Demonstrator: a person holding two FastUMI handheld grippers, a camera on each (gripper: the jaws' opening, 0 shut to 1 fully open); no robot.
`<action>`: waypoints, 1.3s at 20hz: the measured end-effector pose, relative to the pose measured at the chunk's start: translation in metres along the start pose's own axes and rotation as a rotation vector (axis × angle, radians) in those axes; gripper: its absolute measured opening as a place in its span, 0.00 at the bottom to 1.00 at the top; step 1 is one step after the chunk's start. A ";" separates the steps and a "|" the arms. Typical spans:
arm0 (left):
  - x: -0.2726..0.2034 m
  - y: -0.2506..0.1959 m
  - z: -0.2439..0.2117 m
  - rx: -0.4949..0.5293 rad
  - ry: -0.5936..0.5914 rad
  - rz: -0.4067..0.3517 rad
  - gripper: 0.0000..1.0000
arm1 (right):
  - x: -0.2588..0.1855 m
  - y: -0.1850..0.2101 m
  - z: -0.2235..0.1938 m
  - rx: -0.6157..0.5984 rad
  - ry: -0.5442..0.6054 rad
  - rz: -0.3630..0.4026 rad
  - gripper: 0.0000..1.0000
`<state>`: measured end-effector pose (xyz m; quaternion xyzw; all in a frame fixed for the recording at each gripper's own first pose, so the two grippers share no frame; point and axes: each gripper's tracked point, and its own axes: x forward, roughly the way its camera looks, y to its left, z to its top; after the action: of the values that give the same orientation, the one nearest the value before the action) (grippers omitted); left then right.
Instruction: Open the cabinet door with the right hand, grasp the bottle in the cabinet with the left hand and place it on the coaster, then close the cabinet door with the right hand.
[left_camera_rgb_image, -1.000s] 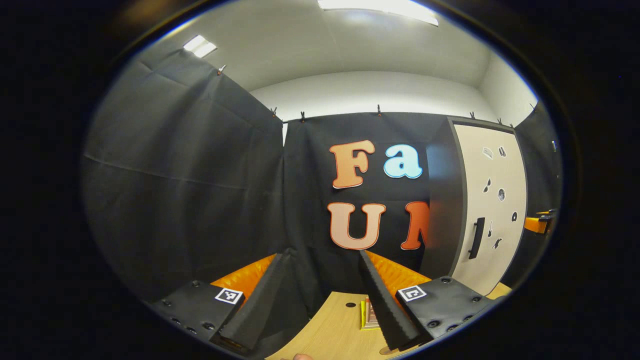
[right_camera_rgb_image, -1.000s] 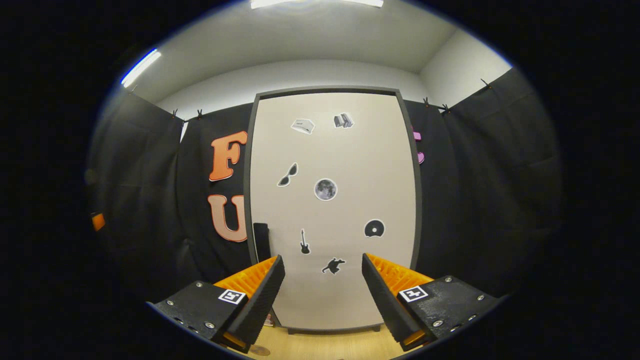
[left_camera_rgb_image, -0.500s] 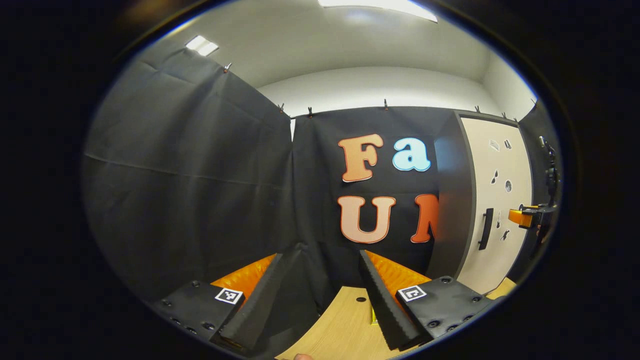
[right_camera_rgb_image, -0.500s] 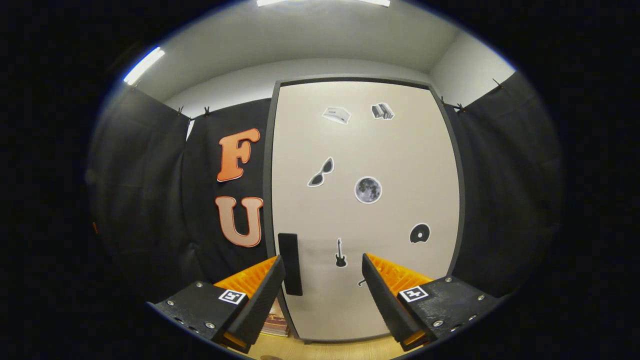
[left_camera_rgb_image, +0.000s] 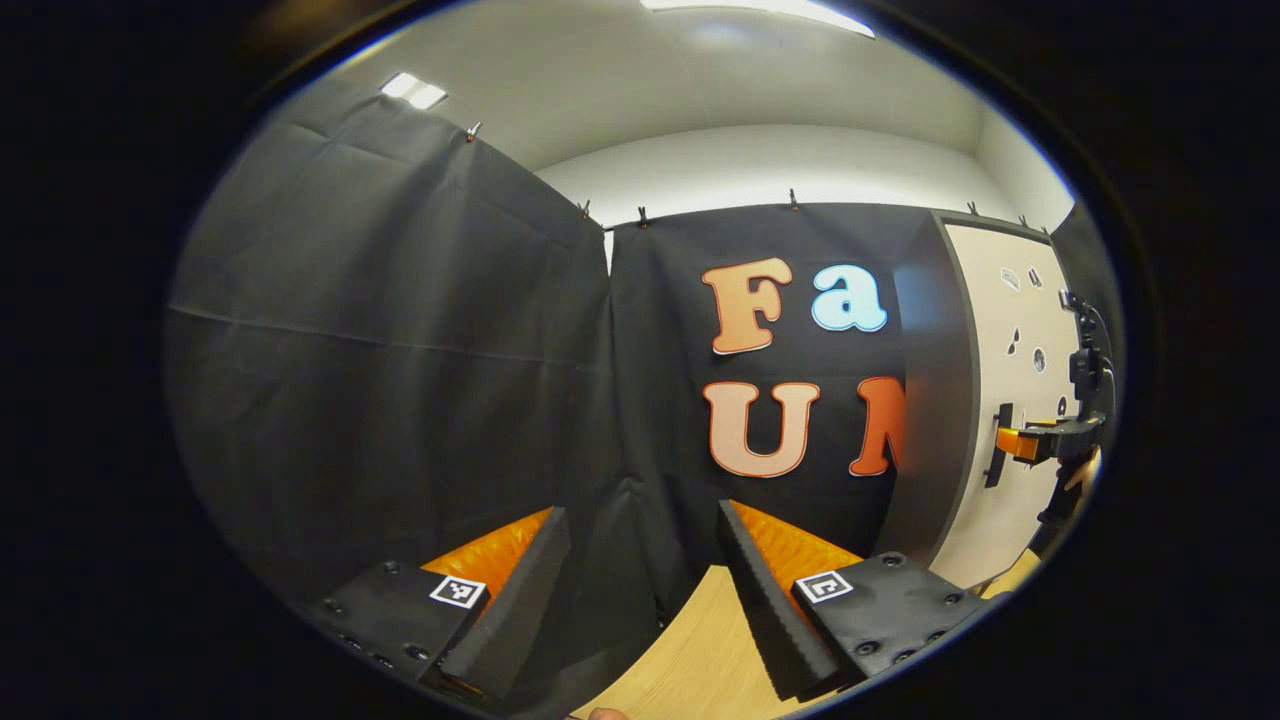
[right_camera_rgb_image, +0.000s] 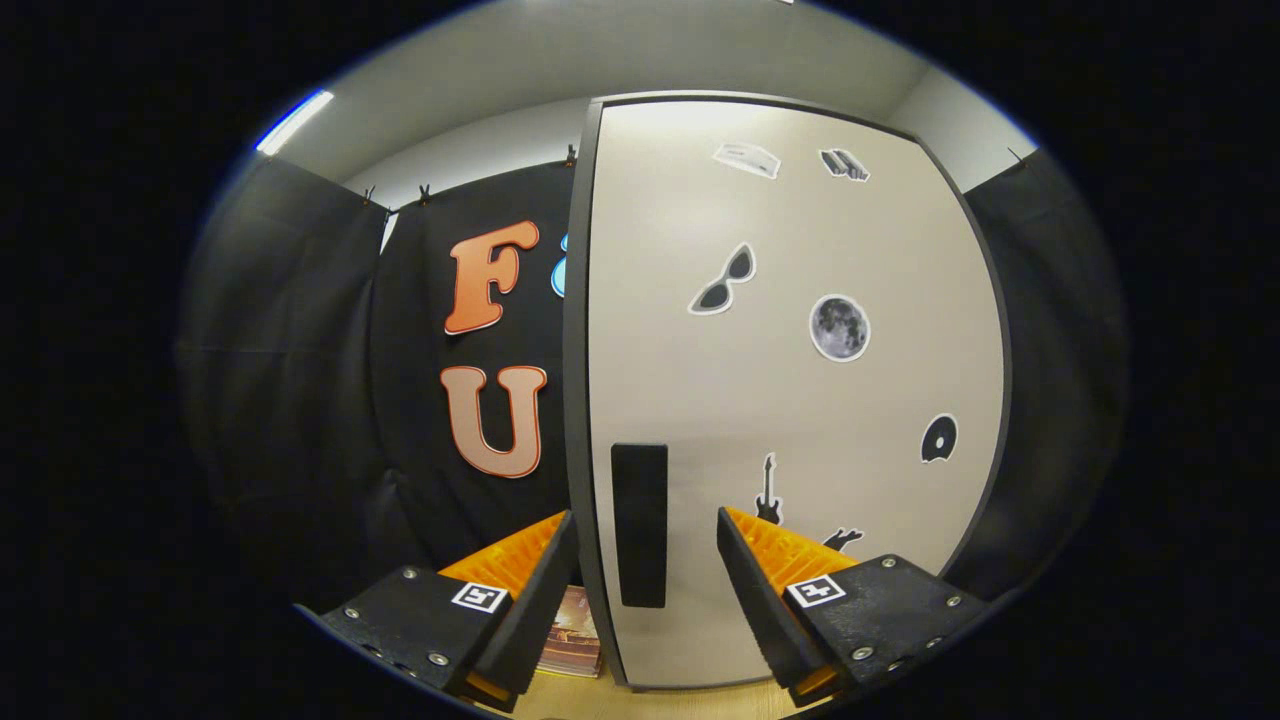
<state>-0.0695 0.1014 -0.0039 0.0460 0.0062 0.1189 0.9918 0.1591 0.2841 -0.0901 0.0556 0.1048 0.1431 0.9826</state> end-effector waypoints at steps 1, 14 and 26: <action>0.000 0.003 -0.001 0.004 0.002 0.005 0.97 | 0.004 0.002 -0.004 0.001 0.010 -0.002 0.81; -0.013 0.033 -0.003 0.023 -0.014 0.070 0.97 | 0.027 0.001 -0.023 0.076 0.079 -0.020 0.36; -0.032 0.029 -0.007 -0.019 -0.018 0.054 0.97 | -0.002 -0.001 -0.019 0.042 0.026 0.028 0.25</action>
<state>-0.1075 0.1223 -0.0082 0.0379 -0.0049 0.1453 0.9886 0.1534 0.2837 -0.1079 0.0756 0.1197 0.1555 0.9776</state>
